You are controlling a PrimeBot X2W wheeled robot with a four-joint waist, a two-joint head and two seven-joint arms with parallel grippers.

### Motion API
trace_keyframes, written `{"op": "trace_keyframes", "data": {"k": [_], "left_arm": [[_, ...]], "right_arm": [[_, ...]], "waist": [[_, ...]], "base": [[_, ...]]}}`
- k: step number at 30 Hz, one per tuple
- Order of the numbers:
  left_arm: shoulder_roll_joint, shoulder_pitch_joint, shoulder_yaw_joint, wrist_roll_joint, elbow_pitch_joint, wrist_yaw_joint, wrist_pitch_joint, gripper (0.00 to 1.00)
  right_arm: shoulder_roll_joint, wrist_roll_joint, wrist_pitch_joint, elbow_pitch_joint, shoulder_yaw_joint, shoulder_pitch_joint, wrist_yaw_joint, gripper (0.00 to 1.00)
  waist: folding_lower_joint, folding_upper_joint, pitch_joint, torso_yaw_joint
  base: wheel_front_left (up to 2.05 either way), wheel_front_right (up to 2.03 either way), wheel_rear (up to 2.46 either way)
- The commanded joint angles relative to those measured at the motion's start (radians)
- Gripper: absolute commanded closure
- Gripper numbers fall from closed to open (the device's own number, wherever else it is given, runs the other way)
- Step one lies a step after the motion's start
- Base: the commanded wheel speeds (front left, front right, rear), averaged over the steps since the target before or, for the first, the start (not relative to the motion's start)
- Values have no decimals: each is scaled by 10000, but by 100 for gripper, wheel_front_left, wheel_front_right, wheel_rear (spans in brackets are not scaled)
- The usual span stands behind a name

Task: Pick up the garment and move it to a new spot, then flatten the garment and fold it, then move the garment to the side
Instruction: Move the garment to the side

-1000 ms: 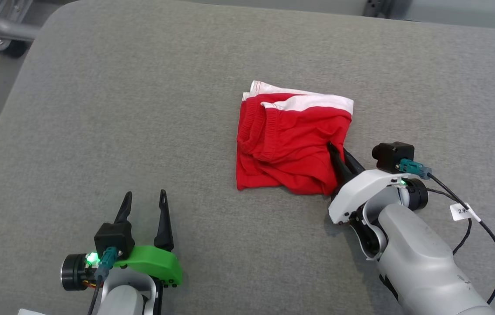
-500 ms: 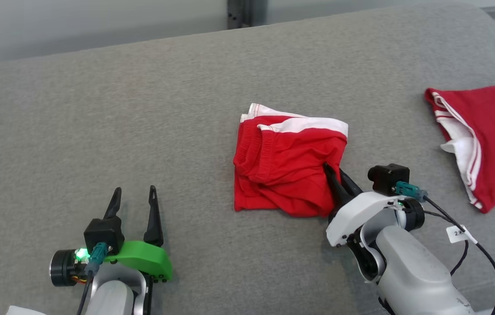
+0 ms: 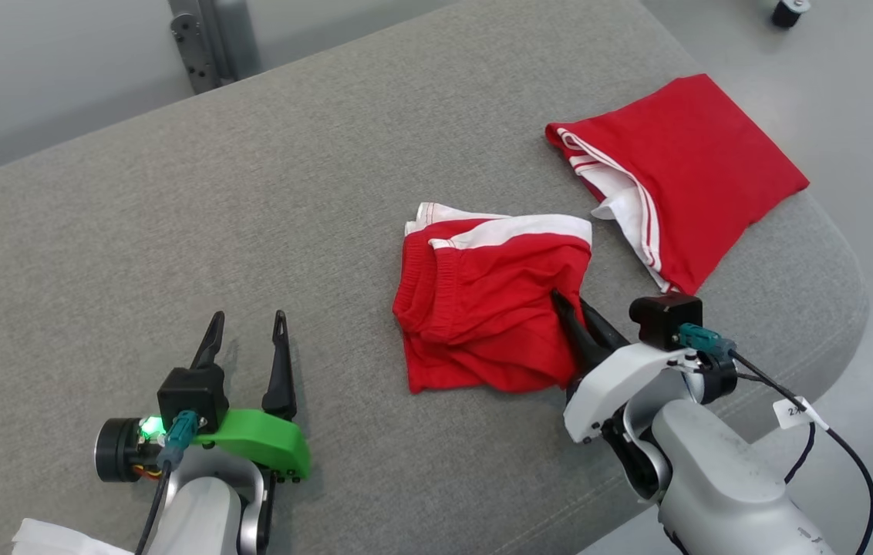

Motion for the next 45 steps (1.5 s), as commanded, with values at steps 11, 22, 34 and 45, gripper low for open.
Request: {"op": "trace_keyframes", "data": {"k": [11,22,34,45], "left_arm": [[59,-334,-249,129,100,-35,7,0],[56,-552,-327,287,95,-114,5,0],[55,-629,-134,435,-6,-115,5,0],[53,-248,234,166,-145,177,6,0]], "right_arm": [[-1697,-1550,-28,940,-672,-1830,-15,100],[-3650,-2291,-19,3863,-1708,-3612,-17,100],[-4587,-4237,-25,4120,-4700,-4045,-17,0],[-1736,-5295,-26,-279,-6005,-2514,-16,0]], "waist": [[-1,-1,605,667],[-1,-1,1062,2123],[-1,-1,1301,2599],[-1,-1,713,2666]], "base": [[0,0,0],[0,0,0],[0,0,0],[0,0,0]]}}
